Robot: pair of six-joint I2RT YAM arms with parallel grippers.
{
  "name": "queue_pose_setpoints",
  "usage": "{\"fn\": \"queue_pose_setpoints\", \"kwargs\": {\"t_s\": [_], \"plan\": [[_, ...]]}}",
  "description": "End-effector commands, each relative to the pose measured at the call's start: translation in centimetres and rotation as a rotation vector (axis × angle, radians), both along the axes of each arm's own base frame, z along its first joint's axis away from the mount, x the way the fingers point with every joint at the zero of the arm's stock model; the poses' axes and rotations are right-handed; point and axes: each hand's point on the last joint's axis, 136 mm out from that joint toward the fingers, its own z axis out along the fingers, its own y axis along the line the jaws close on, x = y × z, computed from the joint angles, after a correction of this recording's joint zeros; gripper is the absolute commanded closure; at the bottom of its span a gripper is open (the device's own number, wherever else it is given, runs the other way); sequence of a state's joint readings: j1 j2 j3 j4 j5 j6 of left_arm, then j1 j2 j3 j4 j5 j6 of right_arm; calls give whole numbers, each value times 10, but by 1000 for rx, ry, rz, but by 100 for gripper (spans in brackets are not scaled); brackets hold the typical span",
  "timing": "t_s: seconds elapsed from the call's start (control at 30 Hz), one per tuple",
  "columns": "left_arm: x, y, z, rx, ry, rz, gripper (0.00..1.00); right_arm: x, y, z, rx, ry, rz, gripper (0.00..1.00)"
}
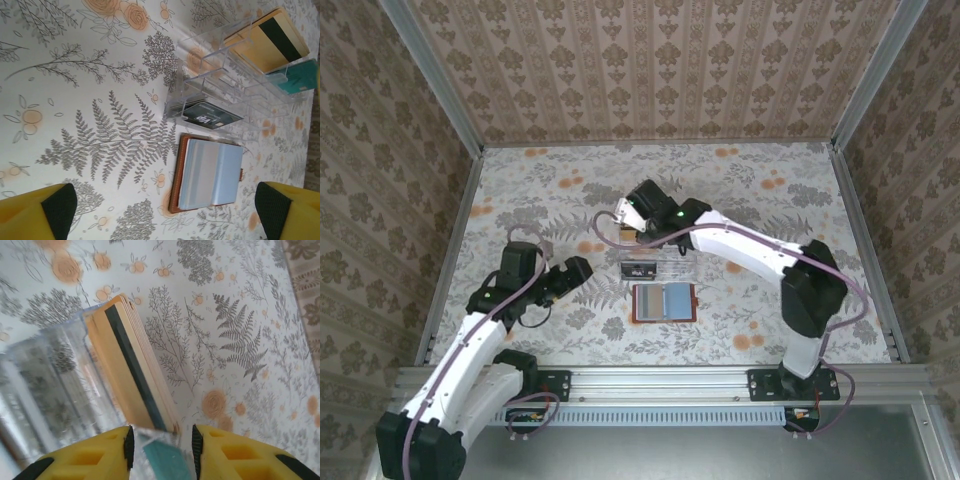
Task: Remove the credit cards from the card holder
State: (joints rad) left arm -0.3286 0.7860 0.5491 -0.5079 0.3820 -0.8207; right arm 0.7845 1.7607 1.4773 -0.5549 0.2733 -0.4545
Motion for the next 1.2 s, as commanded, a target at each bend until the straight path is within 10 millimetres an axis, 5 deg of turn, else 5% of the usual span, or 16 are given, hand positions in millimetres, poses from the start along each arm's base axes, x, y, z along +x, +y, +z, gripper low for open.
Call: {"fn": "queue_pose_setpoints", "kwargs": {"t_s": [0.0, 0.27, 0.57, 1.17], "plan": [[5, -19, 5, -47, -7, -28, 8, -25, -3, 16, 187, 65, -87, 64], [4, -76, -12, -20, 46, -146, 18, -72, -43, -14, 372, 237, -384, 77], [-1, -119, -31, 12, 96, -247, 39, -125, -72, -80, 432, 488, -646, 81], [-15, -155, -69, 81, 162, -369, 54, -149, -92, -147, 478, 606, -795, 74]]}}
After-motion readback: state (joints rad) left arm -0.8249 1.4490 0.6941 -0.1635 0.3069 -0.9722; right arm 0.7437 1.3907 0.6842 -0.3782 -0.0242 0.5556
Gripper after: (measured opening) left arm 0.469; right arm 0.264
